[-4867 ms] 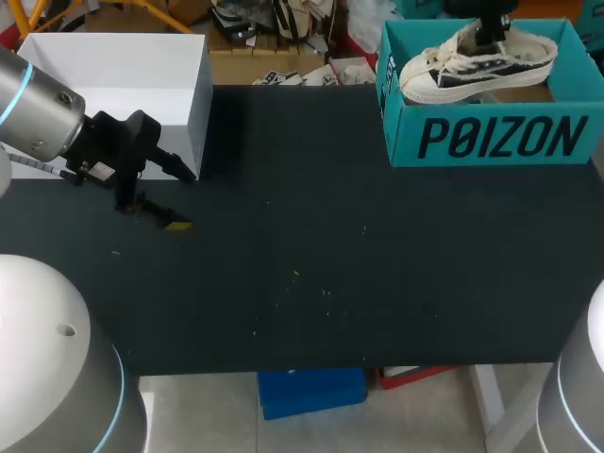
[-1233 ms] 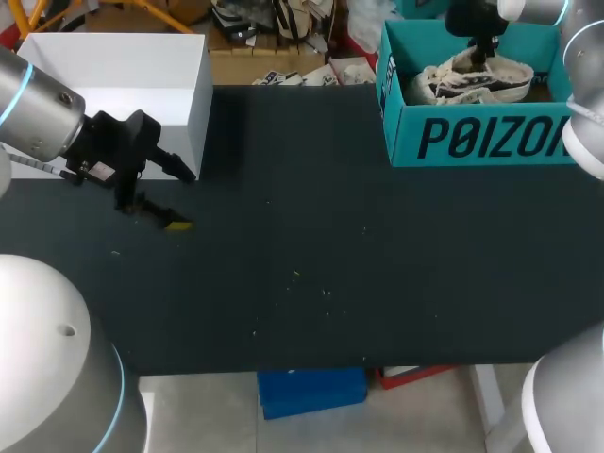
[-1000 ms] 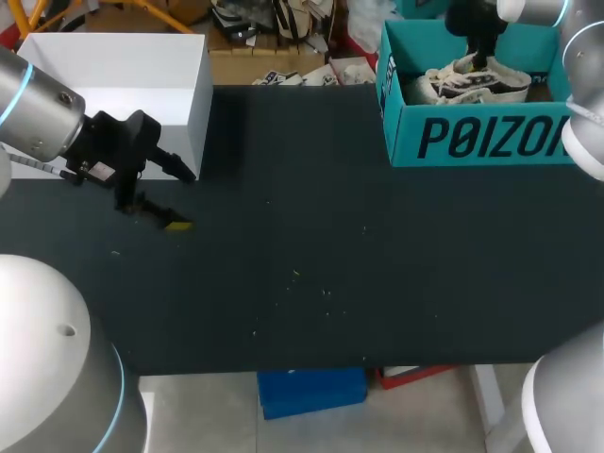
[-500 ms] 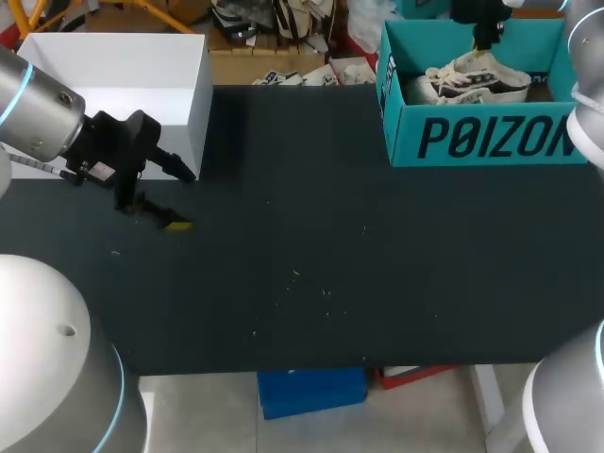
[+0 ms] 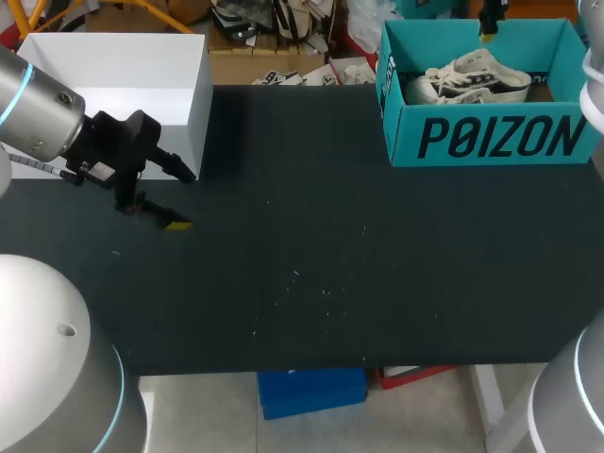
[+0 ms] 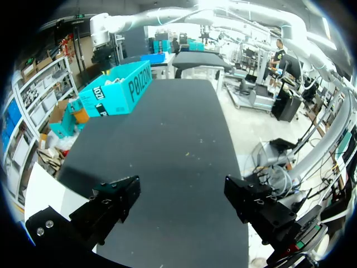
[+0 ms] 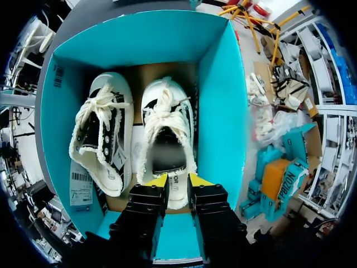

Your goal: Take the shoe out of the shoebox, open the shoe tongue, remove and reinsert the insole, then place the shoe into the shoebox

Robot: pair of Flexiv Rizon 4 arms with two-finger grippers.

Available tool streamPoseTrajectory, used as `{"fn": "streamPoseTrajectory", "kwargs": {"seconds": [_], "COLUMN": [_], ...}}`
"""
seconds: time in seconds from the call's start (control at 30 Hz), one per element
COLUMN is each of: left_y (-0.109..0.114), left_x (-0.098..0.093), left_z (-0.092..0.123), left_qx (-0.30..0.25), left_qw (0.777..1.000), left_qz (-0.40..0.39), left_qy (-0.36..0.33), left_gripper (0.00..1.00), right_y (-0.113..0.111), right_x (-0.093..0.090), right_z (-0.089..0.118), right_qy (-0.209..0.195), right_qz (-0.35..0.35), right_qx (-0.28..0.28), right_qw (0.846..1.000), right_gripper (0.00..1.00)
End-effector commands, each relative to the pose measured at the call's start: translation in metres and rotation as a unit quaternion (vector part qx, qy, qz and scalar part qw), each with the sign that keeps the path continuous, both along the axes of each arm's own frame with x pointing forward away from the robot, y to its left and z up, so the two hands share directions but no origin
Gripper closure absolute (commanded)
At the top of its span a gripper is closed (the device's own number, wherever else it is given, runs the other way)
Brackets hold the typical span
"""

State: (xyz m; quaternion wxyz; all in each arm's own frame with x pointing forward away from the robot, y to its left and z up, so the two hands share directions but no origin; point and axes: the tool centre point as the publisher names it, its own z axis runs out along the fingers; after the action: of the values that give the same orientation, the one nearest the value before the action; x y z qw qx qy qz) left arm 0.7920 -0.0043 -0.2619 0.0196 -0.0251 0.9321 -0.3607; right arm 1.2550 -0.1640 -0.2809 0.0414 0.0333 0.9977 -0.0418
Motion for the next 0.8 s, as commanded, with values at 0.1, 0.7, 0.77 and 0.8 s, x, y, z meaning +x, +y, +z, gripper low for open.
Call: {"fn": "streamPoseTrajectory", "kwargs": {"seconds": [0.1,0.7,0.77,0.8], "left_y": [0.0,0.0,0.0,0.0], "left_x": [-0.001,-0.001,-0.001,-0.001], "left_z": [-0.001,-0.001,-0.001,-0.001], "left_qx": [0.001,0.001,0.001,0.001], "left_qw": [1.0,1.0,1.0,1.0], "left_qz": [0.001,0.001,0.001,0.001], "left_qy": [-0.001,-0.001,-0.001,-0.001], "left_gripper": [0.0,0.0,0.0,0.0], "right_y": [0.025,0.076,0.08,0.082], "right_x": [-0.059,-0.181,-0.192,-0.198], "right_z": [0.044,0.062,0.063,0.063], "right_qy": [-0.059,-0.114,-0.118,-0.12], "right_qz": [-0.029,-0.196,-0.216,-0.226], "right_qx": [-0.013,-0.022,-0.024,-0.026], "right_qw": [0.998,0.974,0.969,0.966], "right_gripper": [0.71,0.58,0.57,0.57]}}
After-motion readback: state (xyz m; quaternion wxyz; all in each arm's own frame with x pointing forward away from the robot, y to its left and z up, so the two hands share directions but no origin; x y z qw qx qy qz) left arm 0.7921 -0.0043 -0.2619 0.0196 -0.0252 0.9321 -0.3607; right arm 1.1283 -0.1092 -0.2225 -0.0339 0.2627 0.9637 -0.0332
